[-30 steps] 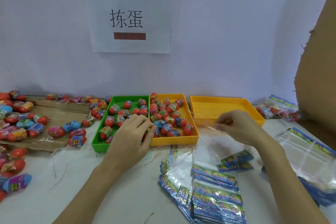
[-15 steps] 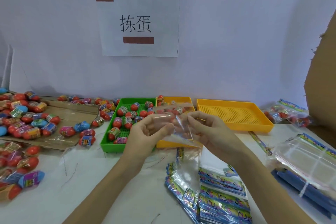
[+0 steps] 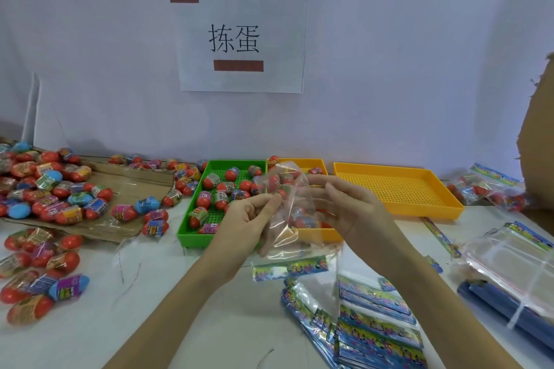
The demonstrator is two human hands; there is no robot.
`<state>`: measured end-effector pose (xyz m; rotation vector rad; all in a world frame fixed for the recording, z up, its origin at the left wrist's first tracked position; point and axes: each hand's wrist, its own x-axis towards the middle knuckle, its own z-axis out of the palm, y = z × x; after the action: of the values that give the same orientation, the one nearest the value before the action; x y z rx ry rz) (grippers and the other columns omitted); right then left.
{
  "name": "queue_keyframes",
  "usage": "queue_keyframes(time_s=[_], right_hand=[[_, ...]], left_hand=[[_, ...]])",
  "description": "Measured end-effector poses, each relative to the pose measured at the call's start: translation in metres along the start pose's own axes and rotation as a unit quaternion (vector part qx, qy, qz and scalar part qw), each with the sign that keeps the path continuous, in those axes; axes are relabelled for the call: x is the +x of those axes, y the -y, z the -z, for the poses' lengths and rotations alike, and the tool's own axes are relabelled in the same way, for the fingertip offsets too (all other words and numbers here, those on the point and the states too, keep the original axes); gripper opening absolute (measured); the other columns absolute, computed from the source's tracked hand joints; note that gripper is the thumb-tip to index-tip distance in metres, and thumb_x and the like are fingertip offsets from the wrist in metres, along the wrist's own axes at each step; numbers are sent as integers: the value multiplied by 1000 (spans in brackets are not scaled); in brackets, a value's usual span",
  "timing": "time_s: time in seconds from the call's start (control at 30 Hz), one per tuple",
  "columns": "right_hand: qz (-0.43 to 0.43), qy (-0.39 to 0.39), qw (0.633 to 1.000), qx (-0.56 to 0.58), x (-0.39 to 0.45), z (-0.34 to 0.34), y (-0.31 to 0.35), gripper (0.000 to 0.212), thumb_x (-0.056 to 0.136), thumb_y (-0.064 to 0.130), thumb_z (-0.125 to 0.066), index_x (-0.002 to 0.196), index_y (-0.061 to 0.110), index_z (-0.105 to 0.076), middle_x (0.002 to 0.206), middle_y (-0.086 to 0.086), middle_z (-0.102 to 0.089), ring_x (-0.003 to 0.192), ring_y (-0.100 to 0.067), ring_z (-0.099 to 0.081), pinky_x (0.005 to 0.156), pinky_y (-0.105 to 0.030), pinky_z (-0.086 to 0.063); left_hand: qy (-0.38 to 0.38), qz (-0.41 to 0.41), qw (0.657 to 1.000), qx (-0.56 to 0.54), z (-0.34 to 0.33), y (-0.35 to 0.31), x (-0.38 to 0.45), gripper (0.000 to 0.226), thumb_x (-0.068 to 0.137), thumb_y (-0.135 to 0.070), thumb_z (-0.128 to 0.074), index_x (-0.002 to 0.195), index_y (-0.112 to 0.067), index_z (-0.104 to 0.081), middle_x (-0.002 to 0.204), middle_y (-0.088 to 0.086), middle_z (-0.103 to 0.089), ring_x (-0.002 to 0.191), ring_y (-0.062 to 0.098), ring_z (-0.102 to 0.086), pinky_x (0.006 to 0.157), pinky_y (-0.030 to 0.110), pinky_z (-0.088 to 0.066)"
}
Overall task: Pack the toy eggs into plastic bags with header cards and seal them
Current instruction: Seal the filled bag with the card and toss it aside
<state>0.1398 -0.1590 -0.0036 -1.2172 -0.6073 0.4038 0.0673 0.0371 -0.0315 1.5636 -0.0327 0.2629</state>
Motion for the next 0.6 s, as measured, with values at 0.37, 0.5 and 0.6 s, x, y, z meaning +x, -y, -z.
queue_keyframes(time_s=[0.37,0.5,0.6], right_hand=[[74,57,985,-146,-4,-3,1,19,102,8,-59,113,11,-74,114,-9,-74,110,-28,-70,92,-34,-57],[107,73,966,-223,-6,-7,0,15,90,15,-76,104,10,-75,105,-5,-73,104,-28,-68,89,-38,-57],[162,11,950,-268,-4,-11,-3,10,86,19,-80,85,10,-76,95,1,-72,99,-23,-68,86,-37,-55]], left_hand=[[59,143,988,-12,1,-8,3,53,82,-72,-61,84,-23,-82,54,0,-49,40,6,-41,39,15,-41],[203,184,923,-272,7,-1,0,41,90,-45,-78,102,-8,-66,53,-6,-44,33,2,-40,37,15,-36],[188,214,930,-231,6,-3,4,48,105,-52,-53,122,-8,-61,58,-4,-41,35,4,-34,38,17,-31]])
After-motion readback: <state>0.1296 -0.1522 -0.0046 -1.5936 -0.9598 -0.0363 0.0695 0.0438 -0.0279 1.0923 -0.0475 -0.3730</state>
